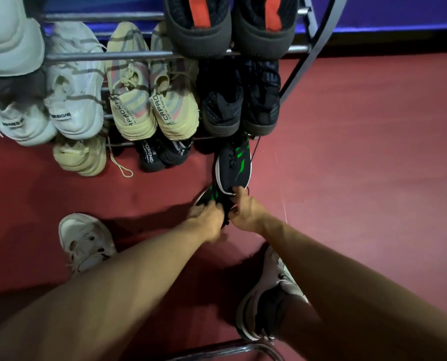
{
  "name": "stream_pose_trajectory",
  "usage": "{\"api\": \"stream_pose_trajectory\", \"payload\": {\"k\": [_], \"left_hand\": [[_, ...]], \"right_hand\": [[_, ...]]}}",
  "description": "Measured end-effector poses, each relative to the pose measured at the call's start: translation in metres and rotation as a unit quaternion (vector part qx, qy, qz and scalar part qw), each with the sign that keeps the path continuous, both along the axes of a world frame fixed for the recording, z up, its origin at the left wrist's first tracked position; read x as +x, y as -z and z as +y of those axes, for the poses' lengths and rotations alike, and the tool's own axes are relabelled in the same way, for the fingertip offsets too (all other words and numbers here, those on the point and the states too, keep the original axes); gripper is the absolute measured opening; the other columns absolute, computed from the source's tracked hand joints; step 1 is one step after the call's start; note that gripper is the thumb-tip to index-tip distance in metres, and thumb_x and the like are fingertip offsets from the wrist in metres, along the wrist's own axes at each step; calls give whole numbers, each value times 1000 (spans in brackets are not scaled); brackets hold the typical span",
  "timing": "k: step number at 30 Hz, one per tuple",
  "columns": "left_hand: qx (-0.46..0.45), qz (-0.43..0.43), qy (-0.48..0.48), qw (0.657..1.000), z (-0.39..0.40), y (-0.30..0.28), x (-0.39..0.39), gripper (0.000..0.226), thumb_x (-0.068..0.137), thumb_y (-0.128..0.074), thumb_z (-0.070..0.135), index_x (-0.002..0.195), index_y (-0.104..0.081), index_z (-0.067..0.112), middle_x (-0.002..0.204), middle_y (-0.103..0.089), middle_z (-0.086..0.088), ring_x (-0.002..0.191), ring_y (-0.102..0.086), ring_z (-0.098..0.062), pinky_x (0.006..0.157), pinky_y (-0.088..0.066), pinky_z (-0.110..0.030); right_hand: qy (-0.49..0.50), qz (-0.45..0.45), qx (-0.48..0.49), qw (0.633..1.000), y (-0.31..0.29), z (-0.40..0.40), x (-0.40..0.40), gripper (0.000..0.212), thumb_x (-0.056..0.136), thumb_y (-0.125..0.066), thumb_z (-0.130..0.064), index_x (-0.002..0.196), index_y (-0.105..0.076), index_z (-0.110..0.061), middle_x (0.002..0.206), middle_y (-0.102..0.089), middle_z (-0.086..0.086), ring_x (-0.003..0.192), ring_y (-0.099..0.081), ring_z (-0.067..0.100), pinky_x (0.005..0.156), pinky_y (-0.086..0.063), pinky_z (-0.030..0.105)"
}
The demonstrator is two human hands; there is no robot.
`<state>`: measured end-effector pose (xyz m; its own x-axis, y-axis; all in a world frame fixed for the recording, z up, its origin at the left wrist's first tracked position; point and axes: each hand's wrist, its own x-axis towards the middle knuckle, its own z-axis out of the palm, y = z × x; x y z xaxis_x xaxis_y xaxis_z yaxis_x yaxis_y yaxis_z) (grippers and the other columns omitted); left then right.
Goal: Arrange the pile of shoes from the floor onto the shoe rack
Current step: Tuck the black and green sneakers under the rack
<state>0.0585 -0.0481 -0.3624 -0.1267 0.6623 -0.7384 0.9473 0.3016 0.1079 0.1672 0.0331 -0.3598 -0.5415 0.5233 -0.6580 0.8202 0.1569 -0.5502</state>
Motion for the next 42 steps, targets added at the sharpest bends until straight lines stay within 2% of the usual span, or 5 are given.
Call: {"api": "stream_pose_trajectory", "payload": {"k": [12, 22, 31, 39, 42], "left_hand": [[-18, 49, 22, 998, -8, -3, -26, 33, 95, -55, 28, 126, -64, 22, 127, -64, -1, 117, -64, -26, 93, -53, -35], [-2, 47, 25, 999, -25, 8, 2, 57, 94, -62, 48, 138, -46, 17, 148, -41, -8, 127, -54, -28, 96, -47, -35], [24, 64, 99, 993, -20, 23, -26, 31, 98, -49, 15, 125, -65, 17, 125, -68, 0, 115, -67, -24, 89, -51, -32], [-25, 45, 55, 997, -24, 16, -20, 68, 90, -54, 66, 134, -50, 15, 134, -55, -9, 122, -61, -30, 97, -48, -37], [-6, 69, 74, 995, -20, 18, -8, 46, 100, -51, 44, 134, -51, 13, 134, -57, -7, 120, -63, -27, 93, -48, -35]], "right_hand": [[-138, -148, 312, 928, -27, 38, 30, 20, 99, -53, -34, 104, -65, -20, 96, -70, 10, 87, -69, 36, 68, -48, 37], [-90, -257, 268, 924, -19, 30, -8, 65, 94, -40, -68, 129, -48, -14, 121, -56, 9, 112, -62, 33, 83, -47, 41], [-143, -251, 205, 935, -5, 47, -33, 33, 98, -52, -37, 123, -61, -17, 121, -66, 5, 112, -65, 31, 84, -48, 35], [-93, -255, 181, 945, -26, 29, -2, 56, 96, -49, -53, 128, -53, -7, 124, -57, 15, 115, -62, 35, 92, -49, 40], [-91, -262, 164, 947, -25, -5, 21, 61, 96, -41, -58, 126, -51, -6, 125, -56, 16, 117, -60, 35, 94, -46, 38]]}}
